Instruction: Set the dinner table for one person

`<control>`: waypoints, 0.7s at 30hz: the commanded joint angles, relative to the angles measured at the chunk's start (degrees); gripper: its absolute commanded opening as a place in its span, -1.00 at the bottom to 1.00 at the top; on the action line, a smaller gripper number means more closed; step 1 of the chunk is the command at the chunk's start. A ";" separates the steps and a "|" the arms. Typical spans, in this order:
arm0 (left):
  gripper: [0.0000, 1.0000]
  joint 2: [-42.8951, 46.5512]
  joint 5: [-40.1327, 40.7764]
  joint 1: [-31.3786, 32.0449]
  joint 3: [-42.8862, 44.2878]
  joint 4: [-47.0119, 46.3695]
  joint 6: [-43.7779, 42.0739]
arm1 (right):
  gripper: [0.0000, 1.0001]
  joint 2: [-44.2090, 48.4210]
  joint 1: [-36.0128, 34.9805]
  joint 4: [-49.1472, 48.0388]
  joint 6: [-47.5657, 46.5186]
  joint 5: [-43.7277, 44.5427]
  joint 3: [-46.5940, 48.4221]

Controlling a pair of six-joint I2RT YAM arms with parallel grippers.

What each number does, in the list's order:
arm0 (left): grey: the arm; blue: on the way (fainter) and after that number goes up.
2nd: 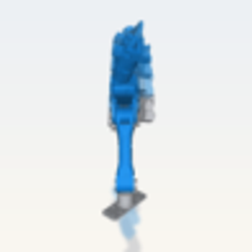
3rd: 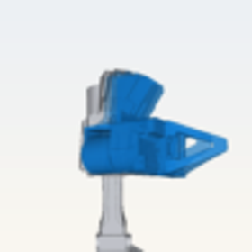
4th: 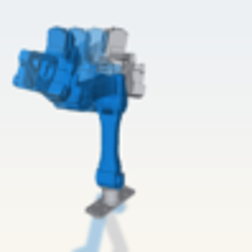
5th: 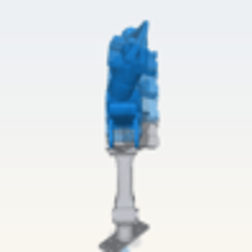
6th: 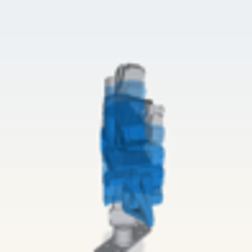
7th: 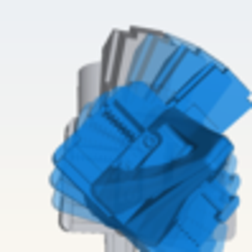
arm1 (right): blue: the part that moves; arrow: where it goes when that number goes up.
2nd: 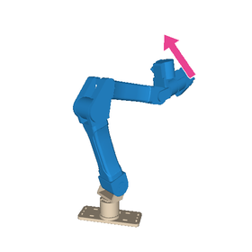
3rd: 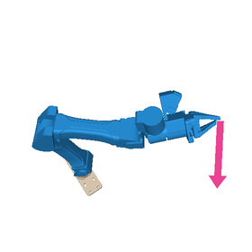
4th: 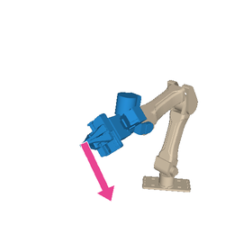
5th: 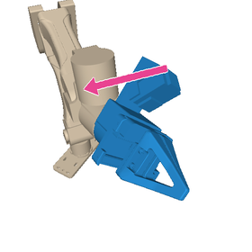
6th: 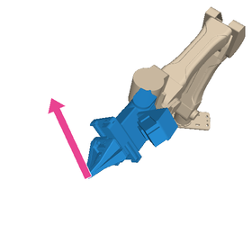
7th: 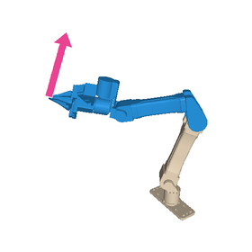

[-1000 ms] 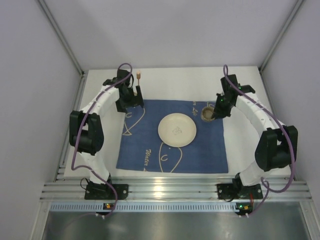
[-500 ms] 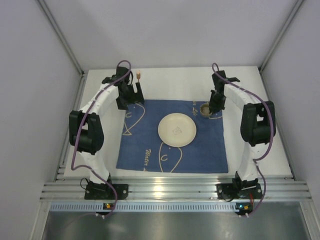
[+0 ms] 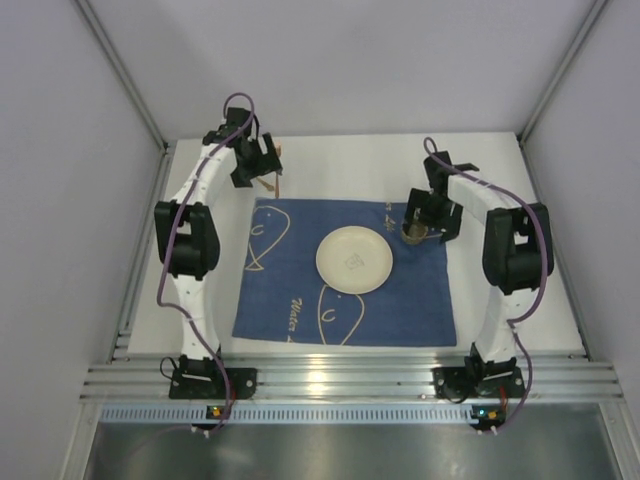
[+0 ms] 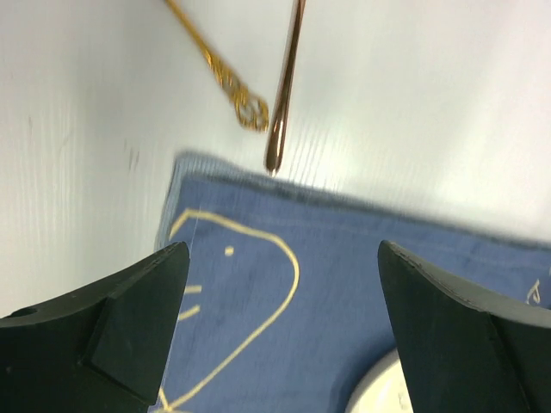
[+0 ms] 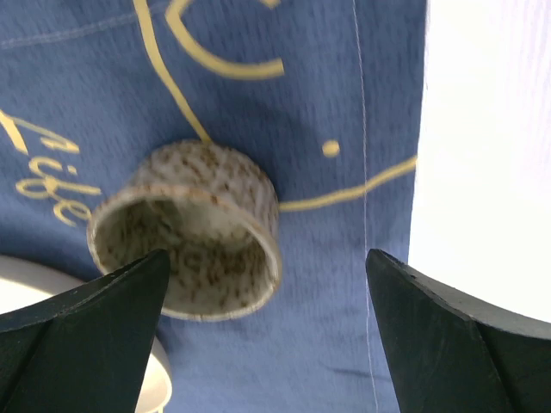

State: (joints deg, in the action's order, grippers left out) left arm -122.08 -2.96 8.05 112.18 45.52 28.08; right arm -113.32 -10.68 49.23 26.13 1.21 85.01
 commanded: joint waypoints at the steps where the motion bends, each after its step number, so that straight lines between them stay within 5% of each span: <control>1: 0.89 -5.69 2.43 0.03 8.04 -0.08 -2.76 | 0.94 9.14 0.31 -0.19 0.33 -0.16 -1.60; 11: 0.55 -20.38 4.37 0.03 21.49 -6.75 -6.19 | 0.92 25.51 0.31 1.66 1.82 -0.86 -14.77; 21: 0.32 -27.33 8.84 2.05 26.68 -11.24 -11.18 | 0.86 23.68 0.39 4.47 1.91 -0.95 -14.70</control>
State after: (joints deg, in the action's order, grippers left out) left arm -148.46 2.96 9.06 136.22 37.65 20.69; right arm -88.44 -10.68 52.25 27.29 0.12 68.95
